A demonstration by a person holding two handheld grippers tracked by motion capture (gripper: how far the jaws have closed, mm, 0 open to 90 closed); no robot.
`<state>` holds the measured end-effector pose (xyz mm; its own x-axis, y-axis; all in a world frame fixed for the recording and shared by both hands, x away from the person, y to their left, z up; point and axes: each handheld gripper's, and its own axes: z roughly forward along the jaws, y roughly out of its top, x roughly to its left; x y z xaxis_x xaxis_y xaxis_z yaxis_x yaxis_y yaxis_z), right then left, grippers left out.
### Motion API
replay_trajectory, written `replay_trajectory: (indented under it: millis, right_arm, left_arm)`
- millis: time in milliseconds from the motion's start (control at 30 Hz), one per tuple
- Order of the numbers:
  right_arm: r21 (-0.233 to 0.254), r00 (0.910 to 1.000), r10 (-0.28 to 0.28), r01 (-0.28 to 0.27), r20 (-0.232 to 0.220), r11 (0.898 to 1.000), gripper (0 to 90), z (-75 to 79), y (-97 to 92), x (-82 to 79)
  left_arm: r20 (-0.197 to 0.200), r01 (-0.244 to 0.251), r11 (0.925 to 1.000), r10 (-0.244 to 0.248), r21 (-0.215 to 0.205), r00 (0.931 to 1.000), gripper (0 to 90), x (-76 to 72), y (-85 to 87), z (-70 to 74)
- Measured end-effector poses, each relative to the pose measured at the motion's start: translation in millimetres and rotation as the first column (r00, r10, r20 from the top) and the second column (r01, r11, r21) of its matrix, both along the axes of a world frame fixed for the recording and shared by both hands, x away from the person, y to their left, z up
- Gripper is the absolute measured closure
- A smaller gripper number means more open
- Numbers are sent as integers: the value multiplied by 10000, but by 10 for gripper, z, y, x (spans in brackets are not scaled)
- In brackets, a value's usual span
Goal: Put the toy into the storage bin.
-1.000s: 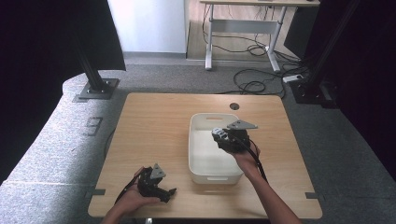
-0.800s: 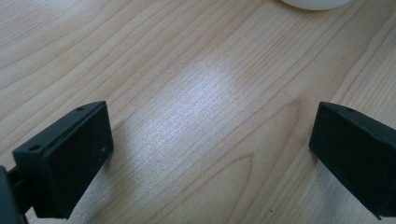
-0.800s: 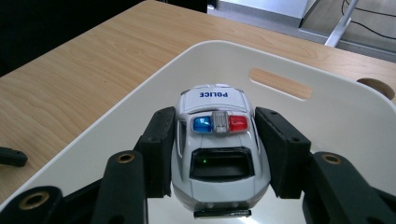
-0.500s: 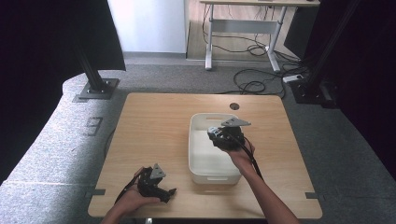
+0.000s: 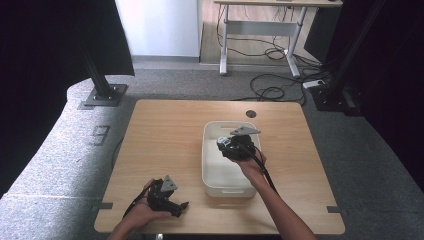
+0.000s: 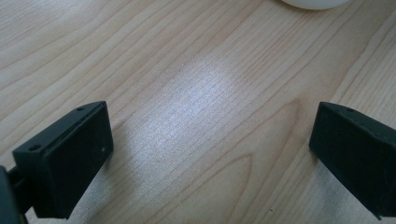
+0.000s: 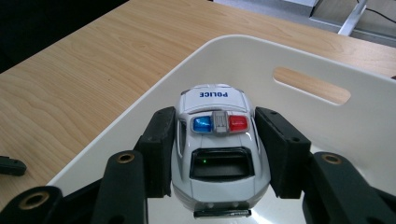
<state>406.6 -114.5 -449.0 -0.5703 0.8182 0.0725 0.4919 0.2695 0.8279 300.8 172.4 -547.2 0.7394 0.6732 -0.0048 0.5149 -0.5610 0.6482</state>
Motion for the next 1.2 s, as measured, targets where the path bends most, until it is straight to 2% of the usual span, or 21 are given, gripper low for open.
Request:
replay_trajectory:
  millis: [700,1200]
  right_arm:
    - [-227,9994,185,-192,-296,9996,499,-120,194,79]
    - [-532,9966,151,-194,-804,9984,499,-273,288,166]
  left_arm:
    - [6,17,10000,-17,3,10000,0,1,2,0]
    - [-1,18,10000,-18,-34,10000,0,1,2,-1]
